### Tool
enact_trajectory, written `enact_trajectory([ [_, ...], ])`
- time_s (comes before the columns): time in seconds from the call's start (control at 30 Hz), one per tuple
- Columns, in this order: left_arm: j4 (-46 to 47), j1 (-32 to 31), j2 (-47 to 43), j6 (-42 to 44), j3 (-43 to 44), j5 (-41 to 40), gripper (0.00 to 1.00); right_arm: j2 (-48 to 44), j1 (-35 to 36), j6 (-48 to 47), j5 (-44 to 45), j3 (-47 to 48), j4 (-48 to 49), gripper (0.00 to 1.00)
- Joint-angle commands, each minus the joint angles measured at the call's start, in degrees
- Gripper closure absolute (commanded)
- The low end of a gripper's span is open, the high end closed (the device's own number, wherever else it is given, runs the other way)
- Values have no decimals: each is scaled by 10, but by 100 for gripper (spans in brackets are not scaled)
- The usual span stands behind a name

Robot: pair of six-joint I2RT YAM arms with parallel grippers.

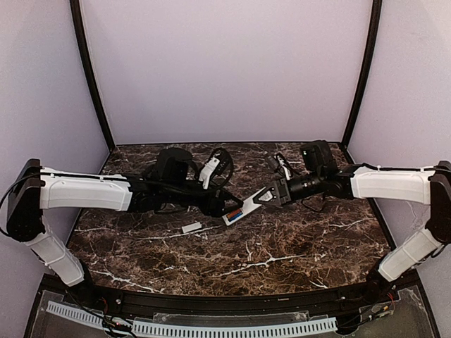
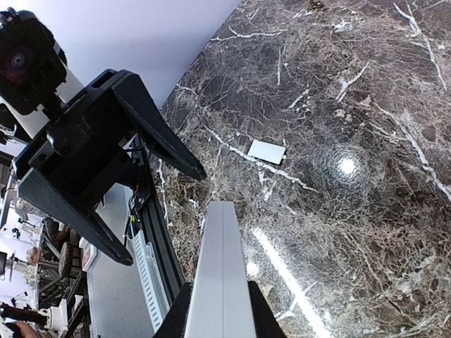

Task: Load the batteries into the remote control
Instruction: Press the battery in the battery compartment.

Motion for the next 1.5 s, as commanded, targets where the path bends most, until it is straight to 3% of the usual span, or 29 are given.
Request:
enact_trajectory([
  [0.0, 6, 3, 5, -18, -4, 31, 38, -23, 5, 1, 13, -5, 22, 100],
  [0.33, -34, 3, 46, -13, 23, 28, 47, -26, 6, 5, 1, -3, 27, 100],
  [0.87, -40, 32, 69, -29, 26, 54, 75, -57, 2, 8, -9, -14, 52, 100],
  [1.07, -75, 28, 71, 6, 41, 45, 77, -55, -7, 34, -30, -24, 82, 100],
  [1.37, -138, 4, 82, 62, 68, -1, 70, -52, -12, 58, -44, -27, 106, 100],
  [1.47, -133, 7, 78, 53, 59, -15, 73, -57, -14, 59, -51, -30, 111, 100],
])
